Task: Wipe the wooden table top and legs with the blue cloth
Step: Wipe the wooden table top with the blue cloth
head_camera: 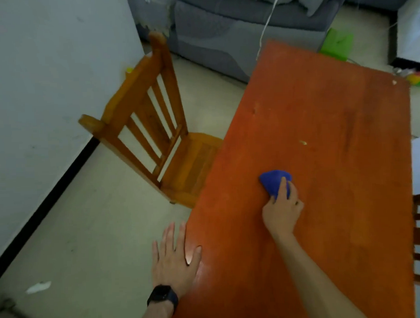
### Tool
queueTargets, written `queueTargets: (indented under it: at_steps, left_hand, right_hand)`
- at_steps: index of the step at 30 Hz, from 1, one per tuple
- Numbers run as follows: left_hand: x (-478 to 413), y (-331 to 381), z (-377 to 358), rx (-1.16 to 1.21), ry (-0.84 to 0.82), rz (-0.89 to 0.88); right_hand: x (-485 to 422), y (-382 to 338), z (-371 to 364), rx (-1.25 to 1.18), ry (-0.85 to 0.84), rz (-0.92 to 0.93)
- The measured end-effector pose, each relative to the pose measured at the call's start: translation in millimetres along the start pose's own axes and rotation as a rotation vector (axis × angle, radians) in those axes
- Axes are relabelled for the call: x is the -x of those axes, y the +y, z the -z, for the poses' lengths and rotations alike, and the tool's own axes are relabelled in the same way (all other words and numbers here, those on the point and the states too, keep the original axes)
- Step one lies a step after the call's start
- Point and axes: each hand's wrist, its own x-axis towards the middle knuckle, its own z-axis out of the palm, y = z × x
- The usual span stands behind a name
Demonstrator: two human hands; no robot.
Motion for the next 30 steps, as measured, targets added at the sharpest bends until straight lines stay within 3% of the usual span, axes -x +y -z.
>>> queueTargets:
  at_steps: [1,5,6,8,10,12,13,15,18,20,21,23,26,30]
  left_hand:
    - [-1,0,-1,0.020,-0.011,-0.003]
    - [-1,-1,2,0.074,-0.043,-0.013]
    - [1,-4,2,0.082,-0.043,-0.025]
    - [8,-13,1,0.107,-0.036,-0.030]
    - [20,-23,1,0.114,-0.028,-0.006]
    - [32,-31,-1,0.134,-0.026,0.037]
    - [35,-35,-1,0.160,-0.019,0.054]
    - [41,-39,-2,0.205,-0.003,0.073]
    - [51,-50,-4,0.266,0.018,0.114]
    - [63,-60,-5,0.279,0.016,0.157]
    - [70,-65,-5,0.266,0.007,0.172]
    - [87,-76,-8,0.233,-0.007,0.183]
    - [113,-92,-11,0.216,-0.032,0.226]
    - [148,-109,-14,0.224,-0.066,0.343]
  right_hand:
    - [17,-19,-5,-0.055,-0.096,0.107]
    - [69,-94,-5,-0.318,-0.836,0.557]
    - [60,-103,-6,-0.368,-0.819,0.591]
    - [23,-109,-13,-0.385,-0.558,0.492]
    - [-22,-99,-18,-0.186,-0.298,0.288]
    - [-34,-88,-21,-0.024,-0.225,0.131]
    - [-19,-90,-22,-0.022,-0.212,0.144]
    - [41,-93,-22,-0.110,-0.248,0.341]
    - [144,-100,-4,-0.180,-0.648,0.738]
    - [149,-100,5,-0.254,-0.848,0.852]
    - [132,-99,4,-0.286,-0.789,0.842]
    - [80,-91,1,-0.316,-0.528,0.628]
    - [36,-74,3,-0.031,-0.336,0.289]
    - [157,-76,5,-0.048,-0.405,0.632]
